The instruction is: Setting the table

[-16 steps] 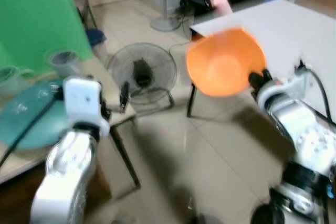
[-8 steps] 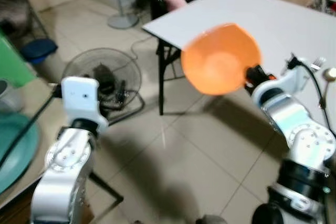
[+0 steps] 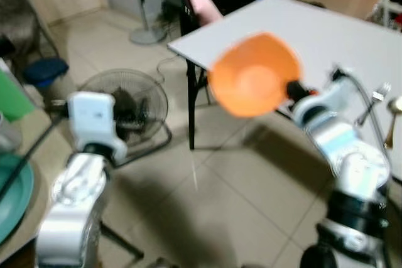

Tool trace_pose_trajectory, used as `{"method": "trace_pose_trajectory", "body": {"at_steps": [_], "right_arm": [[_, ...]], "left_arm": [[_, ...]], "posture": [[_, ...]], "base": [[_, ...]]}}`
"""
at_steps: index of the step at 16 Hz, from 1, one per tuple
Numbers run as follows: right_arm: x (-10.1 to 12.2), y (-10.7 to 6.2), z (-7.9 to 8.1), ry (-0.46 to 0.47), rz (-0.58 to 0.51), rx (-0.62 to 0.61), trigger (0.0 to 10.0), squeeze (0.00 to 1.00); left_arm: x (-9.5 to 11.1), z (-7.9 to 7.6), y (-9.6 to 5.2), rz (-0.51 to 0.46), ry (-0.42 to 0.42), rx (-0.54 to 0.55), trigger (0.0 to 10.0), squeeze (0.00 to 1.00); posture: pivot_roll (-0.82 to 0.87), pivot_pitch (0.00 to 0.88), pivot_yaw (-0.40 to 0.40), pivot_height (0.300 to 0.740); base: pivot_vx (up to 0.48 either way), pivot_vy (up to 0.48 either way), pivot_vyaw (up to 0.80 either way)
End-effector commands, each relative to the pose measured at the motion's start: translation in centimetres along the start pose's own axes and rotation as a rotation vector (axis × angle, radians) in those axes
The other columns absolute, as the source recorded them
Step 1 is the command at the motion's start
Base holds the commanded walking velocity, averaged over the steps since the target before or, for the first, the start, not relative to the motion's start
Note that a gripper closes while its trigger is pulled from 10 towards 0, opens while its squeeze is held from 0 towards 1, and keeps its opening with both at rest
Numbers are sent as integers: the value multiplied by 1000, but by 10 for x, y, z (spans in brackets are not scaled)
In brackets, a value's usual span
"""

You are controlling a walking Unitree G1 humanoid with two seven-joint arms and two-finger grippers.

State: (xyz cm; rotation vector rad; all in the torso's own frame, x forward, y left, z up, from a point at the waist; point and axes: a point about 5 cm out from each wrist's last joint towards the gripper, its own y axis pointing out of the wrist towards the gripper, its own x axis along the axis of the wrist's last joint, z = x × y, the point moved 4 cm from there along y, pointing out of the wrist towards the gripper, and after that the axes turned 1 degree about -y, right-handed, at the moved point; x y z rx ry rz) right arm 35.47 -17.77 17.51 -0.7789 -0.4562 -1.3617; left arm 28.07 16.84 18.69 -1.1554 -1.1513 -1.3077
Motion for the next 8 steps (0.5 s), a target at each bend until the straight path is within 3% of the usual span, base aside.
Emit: {"method": "trace_pose_trajectory", "body": {"at_steps": [1,8], "right_arm": [[5,1,18,11,-21,66,10000,0],[0,4,21,3,-11,76,10000,0]], "left_arm": [[3,6,2,-13,16,14,10000,0],[-1,4,1,-7,11,10,10000,0]], "posture": [[-97,9,32,740],[-99,0,28,740]], "base": [[337,0,-800],[335,0,-800]]}}
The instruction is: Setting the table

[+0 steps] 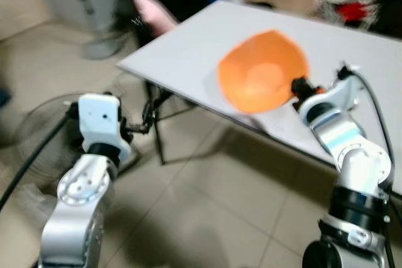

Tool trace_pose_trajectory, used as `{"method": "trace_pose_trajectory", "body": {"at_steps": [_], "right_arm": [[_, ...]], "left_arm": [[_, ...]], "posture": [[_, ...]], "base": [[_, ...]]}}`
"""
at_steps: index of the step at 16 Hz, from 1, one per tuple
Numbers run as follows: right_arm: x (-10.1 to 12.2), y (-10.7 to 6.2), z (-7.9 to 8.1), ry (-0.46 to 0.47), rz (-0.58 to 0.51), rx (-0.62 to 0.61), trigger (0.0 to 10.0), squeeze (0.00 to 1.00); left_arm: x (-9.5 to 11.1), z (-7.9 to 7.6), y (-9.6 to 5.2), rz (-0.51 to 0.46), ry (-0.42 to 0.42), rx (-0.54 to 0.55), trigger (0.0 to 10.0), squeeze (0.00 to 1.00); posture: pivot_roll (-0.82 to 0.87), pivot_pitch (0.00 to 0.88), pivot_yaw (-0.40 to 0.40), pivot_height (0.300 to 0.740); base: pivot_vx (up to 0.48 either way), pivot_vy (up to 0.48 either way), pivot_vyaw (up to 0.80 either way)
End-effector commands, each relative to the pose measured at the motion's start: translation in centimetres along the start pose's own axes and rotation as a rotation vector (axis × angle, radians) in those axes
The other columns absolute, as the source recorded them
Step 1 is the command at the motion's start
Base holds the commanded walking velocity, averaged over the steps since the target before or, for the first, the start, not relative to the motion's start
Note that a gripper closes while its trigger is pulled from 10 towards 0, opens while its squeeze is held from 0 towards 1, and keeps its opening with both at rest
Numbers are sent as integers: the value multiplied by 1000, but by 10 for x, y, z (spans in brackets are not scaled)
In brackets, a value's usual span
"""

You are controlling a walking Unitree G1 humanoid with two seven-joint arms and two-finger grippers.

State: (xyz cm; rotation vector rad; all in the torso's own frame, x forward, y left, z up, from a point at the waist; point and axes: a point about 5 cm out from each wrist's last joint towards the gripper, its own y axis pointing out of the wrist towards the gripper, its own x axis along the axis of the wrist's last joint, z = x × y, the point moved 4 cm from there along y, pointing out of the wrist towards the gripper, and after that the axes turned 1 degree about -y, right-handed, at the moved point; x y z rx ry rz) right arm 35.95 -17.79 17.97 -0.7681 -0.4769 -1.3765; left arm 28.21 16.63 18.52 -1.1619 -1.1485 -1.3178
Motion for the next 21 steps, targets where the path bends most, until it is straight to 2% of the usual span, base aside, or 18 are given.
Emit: {"method": "trace_pose_trajectory", "body": {"at_steps": [1,19,21], "right_arm": [[-5,2,17,13,13,61,10000,0],[-20,10,22,42,61,71,10000,0],[-24,12,22,56,81,71,10000,0]], "left_arm": [[1,7,0,-7,13,25,10000,0],[0,10,0,-8,24,27,10000,0],[1,10,0,-8,25,26,10000,0]], "posture": [[-95,0,23,740],[-84,0,28,740],[-82,0,31,740]], "base": [[334,0,-406],[335,0,0],[336,0,-659]]}}
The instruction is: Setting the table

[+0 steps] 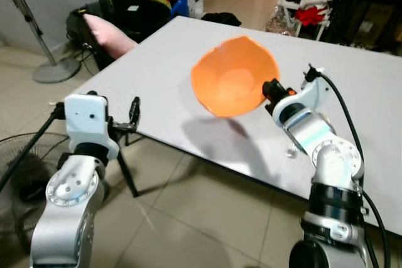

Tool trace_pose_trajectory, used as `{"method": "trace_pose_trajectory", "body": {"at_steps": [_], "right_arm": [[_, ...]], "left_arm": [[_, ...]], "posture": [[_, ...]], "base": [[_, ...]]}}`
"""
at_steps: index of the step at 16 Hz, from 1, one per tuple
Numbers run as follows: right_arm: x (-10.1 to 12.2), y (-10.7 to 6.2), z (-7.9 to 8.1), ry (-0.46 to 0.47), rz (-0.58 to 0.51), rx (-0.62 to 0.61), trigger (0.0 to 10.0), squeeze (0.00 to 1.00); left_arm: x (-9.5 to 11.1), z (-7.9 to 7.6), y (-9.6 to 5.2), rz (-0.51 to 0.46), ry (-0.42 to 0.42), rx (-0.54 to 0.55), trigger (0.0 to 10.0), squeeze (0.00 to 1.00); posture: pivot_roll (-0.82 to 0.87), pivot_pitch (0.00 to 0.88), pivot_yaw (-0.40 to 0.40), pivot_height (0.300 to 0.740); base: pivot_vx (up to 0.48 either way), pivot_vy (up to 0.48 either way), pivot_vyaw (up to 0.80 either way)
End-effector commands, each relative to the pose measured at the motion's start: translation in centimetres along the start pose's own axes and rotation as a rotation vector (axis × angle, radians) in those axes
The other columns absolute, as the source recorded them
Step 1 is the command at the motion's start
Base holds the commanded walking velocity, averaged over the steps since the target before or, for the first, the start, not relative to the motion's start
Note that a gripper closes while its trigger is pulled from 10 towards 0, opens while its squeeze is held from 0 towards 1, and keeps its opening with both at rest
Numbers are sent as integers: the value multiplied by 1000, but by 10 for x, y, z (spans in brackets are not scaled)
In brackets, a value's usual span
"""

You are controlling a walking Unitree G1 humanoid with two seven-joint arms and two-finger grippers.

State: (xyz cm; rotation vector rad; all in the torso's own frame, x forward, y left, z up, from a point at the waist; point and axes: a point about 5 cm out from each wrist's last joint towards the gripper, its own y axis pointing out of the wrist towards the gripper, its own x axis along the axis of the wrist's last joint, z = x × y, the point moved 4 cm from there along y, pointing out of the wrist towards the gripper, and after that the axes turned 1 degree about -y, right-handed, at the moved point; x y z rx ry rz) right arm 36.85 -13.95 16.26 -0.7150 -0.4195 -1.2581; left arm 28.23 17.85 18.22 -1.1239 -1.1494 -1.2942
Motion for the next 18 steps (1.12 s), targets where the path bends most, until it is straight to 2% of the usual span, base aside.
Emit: {"method": "trace_pose_trajectory", "body": {"at_steps": [1,5,8,12,15,18], "right_arm": [[10,-1,5,14,-33,22,10000,0],[4,1,7,16,-9,26,10000,0],[-4,2,11,32,44,51,10000,0],[-9,4,13,30,83,61,10000,0],[-7,9,16,25,86,65,10000,0],[-9,23,18,2,133,36,10000,0]], "left_arm": [[5,-2,2,-14,13,-19,10000,0],[2,-6,1,-2,0,-51,10000,0],[-9,-9,-4,41,-9,-104,10000,0],[-11,-6,-6,52,1,-99,10000,0],[-13,-7,-7,60,9,-116,10000,0],[-13,-12,-5,67,11,-168,10000,0]], "posture": [[-82,1,35,740],[-83,3,36,740],[-86,5,31,740],[-90,10,26,740],[-93,11,26,740],[-97,22,32,740]], "base": [[334,0,-800],[335,0,-775],[330,0,0],[304,0,0],[0,0,0],[0,0,0]]}}
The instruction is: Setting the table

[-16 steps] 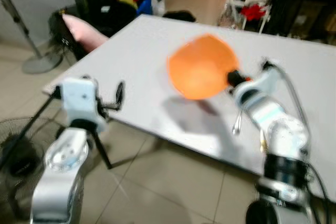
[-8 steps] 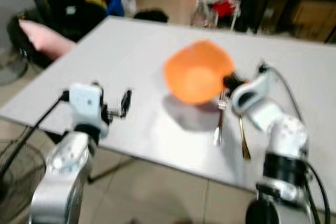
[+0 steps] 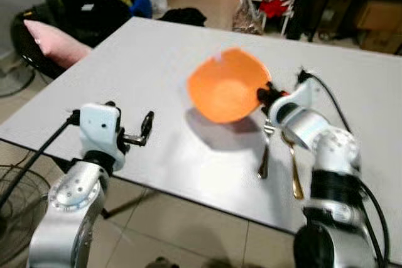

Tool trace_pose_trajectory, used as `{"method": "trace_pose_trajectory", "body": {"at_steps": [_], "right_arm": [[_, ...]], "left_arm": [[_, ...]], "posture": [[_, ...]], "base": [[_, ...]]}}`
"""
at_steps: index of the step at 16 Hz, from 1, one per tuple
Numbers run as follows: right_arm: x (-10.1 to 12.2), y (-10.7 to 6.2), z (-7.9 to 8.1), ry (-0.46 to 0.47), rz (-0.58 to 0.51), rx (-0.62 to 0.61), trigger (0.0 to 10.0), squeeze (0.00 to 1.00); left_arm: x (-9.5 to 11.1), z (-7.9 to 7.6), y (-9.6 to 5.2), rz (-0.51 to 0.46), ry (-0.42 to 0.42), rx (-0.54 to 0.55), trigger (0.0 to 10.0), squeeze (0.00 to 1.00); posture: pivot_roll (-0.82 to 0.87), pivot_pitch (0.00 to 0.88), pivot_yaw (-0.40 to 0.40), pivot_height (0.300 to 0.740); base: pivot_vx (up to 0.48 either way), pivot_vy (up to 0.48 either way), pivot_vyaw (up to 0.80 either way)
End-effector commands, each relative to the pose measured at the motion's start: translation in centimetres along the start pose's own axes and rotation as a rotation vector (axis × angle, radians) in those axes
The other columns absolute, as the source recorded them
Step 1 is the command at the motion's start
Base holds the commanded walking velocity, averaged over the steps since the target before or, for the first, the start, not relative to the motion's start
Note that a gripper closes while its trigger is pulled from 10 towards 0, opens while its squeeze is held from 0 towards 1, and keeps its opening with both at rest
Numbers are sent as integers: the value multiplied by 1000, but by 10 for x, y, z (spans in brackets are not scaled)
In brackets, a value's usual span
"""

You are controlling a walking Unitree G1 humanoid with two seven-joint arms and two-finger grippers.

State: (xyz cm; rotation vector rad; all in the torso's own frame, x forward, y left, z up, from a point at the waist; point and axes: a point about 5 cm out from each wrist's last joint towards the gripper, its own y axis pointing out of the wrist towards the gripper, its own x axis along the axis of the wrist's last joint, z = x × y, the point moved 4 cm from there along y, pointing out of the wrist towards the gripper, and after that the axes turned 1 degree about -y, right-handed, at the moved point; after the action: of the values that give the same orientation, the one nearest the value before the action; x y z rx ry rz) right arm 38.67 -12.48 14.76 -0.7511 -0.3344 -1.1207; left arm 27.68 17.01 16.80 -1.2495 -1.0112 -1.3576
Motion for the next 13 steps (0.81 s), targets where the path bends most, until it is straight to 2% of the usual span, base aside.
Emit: {"method": "trace_pose_trajectory", "body": {"at_steps": [1,3,6,10,12,13], "right_arm": [[4,5,17,-19,-1,45,10000,0],[6,18,18,-15,31,30,10000,0],[15,28,17,24,24,3,10000,0],[27,38,8,153,42,-65,10000,0],[29,40,7,172,50,-77,10000,0],[30,40,5,212,48,-90,10000,0]], "left_arm": [[3,-5,0,-5,-7,-47,10000,0],[4,-13,0,3,-4,-122,10000,0],[3,-18,1,16,3,-182,10000,0],[5,-42,-3,42,-38,-377,10000,0],[5,-46,-4,49,-27,-417,10000,0],[6,-47,-4,46,-33,-425,10000,0]], "posture": [[-97,22,32,740],[-91,35,33,740],[-92,43,35,740],[-97,62,35,740],[-99,71,33,740],[-105,81,30,740]], "base": [[0,0,0],[0,0,0],[0,0,0],[0,0,0],[0,0,0],[0,0,0]]}}
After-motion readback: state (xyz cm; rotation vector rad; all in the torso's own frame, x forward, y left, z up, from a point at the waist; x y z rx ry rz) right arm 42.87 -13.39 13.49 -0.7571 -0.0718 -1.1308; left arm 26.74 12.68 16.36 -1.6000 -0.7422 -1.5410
